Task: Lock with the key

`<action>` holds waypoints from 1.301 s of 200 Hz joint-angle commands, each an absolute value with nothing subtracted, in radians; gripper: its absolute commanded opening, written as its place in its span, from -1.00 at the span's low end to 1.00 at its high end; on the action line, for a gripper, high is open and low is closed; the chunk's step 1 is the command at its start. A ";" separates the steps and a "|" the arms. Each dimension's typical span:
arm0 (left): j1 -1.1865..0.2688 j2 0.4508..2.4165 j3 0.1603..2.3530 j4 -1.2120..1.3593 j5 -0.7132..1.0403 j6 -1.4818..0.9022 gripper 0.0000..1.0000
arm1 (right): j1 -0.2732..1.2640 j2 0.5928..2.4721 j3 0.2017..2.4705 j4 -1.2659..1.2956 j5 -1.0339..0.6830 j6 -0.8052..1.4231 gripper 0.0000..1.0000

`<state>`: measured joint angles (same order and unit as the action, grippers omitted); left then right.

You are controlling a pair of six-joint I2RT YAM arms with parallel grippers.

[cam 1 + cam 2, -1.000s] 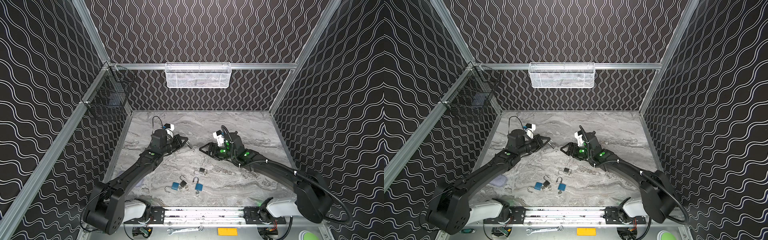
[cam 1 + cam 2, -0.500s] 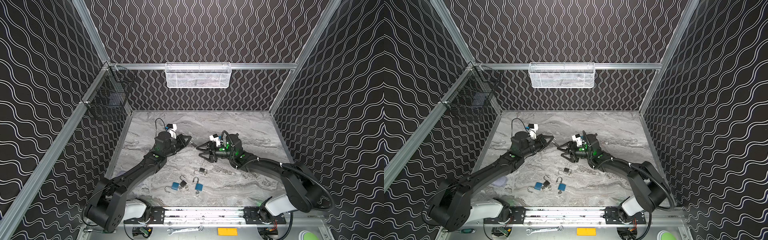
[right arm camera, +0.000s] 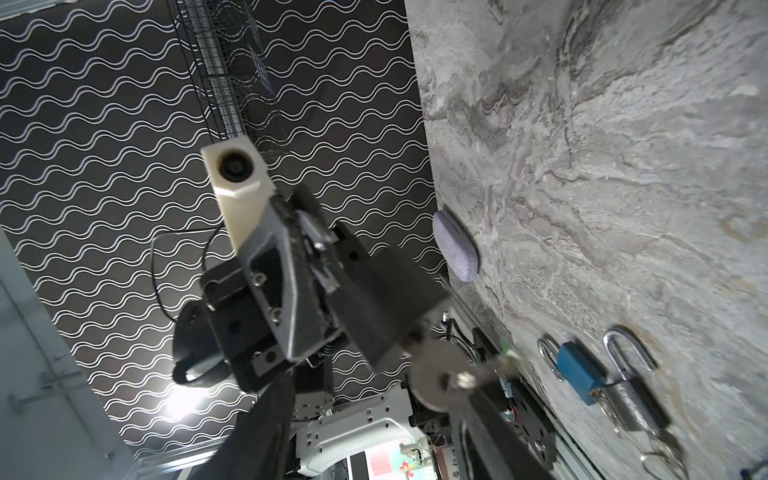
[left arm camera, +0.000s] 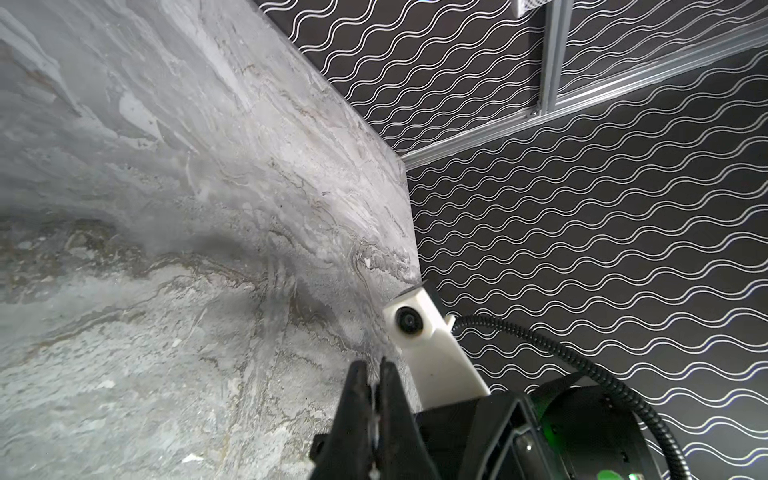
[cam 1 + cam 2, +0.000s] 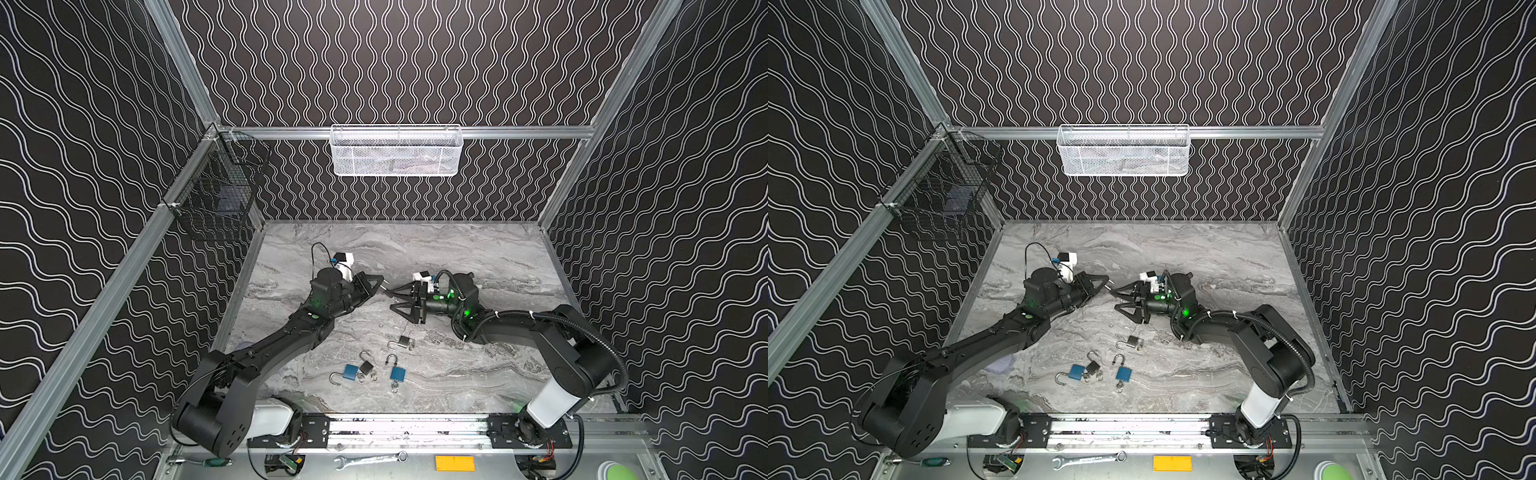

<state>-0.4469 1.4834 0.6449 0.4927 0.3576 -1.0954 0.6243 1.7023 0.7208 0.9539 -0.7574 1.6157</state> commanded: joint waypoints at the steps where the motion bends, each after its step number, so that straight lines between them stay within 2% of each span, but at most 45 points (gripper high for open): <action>1: -0.448 1.494 0.638 0.591 0.380 -1.115 -1.00 | 0.621 1.728 0.728 1.084 -0.750 1.681 0.17; 69: -0.447 1.463 0.648 0.552 0.409 -1.124 -1.00 | 0.599 1.790 0.726 1.203 -0.740 1.726 0.00; 112: -0.448 1.473 0.646 0.558 0.420 -1.127 -1.00 | 0.570 1.775 0.722 1.226 -0.739 1.727 -0.03; 141: -0.448 1.489 0.641 0.585 0.423 -1.137 -1.00 | 0.569 1.770 0.723 1.218 -0.740 1.724 -0.01; 167: -0.446 1.487 0.646 0.597 0.421 -1.138 -1.00 | 0.567 1.755 0.678 1.183 -0.737 1.699 0.18; 200: -0.446 1.488 0.664 0.580 0.426 -1.124 -1.00 | 0.568 1.789 0.652 1.320 -0.742 1.771 0.18; 260: -0.446 1.523 0.654 0.637 0.431 -1.139 -1.00 | 0.571 1.788 0.648 1.346 -0.743 1.782 0.20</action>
<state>-0.4461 1.5135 0.6559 0.5518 0.4171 -1.1263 0.5694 1.7897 0.6312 1.2640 -0.7418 1.7500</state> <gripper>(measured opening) 0.071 0.597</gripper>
